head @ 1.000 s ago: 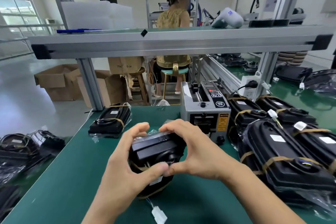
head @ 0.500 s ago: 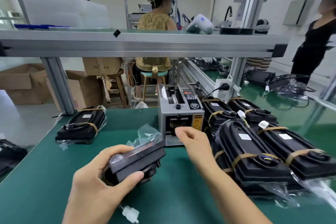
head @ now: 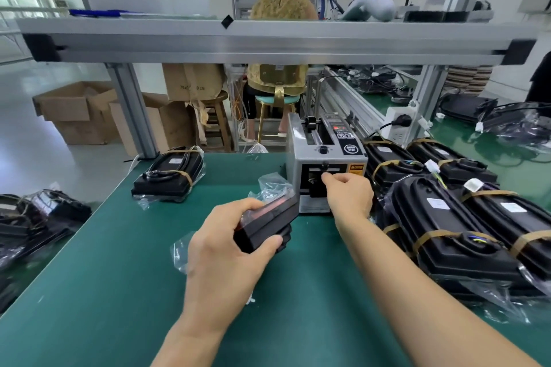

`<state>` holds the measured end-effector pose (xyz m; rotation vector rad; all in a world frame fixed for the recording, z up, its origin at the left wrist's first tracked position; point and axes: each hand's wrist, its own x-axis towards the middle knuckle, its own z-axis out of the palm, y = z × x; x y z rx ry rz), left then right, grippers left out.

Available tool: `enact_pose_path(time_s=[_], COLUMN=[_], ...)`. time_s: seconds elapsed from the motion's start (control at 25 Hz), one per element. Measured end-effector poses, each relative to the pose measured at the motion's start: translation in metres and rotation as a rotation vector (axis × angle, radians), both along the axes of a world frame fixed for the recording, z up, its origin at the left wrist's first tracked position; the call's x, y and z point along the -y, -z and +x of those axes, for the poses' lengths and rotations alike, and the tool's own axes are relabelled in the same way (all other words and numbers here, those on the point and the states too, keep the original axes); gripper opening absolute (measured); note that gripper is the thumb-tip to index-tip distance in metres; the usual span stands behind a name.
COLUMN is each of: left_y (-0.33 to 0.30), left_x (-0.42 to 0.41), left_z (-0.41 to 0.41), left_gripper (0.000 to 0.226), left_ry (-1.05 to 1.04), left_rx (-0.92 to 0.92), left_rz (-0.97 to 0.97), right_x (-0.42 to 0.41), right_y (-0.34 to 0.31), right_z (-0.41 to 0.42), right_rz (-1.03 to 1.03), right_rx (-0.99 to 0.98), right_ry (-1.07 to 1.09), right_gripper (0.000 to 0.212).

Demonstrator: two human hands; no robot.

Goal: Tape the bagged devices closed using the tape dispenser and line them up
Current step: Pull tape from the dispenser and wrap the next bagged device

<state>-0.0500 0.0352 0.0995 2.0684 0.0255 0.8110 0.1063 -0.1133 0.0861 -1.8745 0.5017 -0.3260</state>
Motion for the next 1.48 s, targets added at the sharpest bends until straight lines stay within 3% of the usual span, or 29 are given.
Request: enact_pose_path(time_s=[0.28, 0.44, 0.52, 0.68, 0.96, 1.16, 1.32, 1.4, 1.48], left_y=[0.000, 0.000, 0.000, -0.001, 0.000, 0.002, 0.001, -0.002, -0.003], left_x=[0.001, 0.003, 0.004, 0.002, -0.009, -0.013, -0.024, -0.033, -0.046], left_z=[-0.003, 0.001, 0.002, 0.001, -0.003, -0.003, -0.004, -0.006, -0.007], left_gripper=[0.045, 0.045, 0.044, 0.044, 0.046, 0.042, 0.041, 0.040, 0.043], left_ry=[-0.015, -0.039, -0.037, -0.051, 0.005, 0.045, 0.079, 0.111, 0.162], left_rx=[0.005, 0.017, 0.012, 0.029, 0.012, 0.017, 0.025, 0.045, 0.070], left_rz=[-0.006, -0.019, -0.024, -0.046, -0.104, -0.163, -0.247, -0.317, -0.450], right_x=[-0.004, -0.008, -0.012, -0.018, -0.019, -0.021, -0.013, -0.006, 0.000], right_y=[-0.012, -0.025, -0.029, -0.034, -0.043, -0.045, -0.041, -0.039, -0.038], right_z=[-0.018, -0.079, -0.098, -0.101, -0.095, -0.092, -0.082, -0.089, -0.098], right_rz=[-0.140, 0.189, 0.213, 0.122, 0.295, 0.207, -0.023, -0.083, -0.145], right_rx=[0.036, 0.266, 0.296, 0.237, 0.051, 0.105, 0.168, 0.318, 0.503], right_ry=[-0.062, -0.632, -0.789, -0.720, -0.785, -0.848, -0.662, -0.683, -0.862], right_gripper=[0.014, 0.011, 0.006, 0.008, 0.018, 0.023, 0.013, 0.024, 0.039])
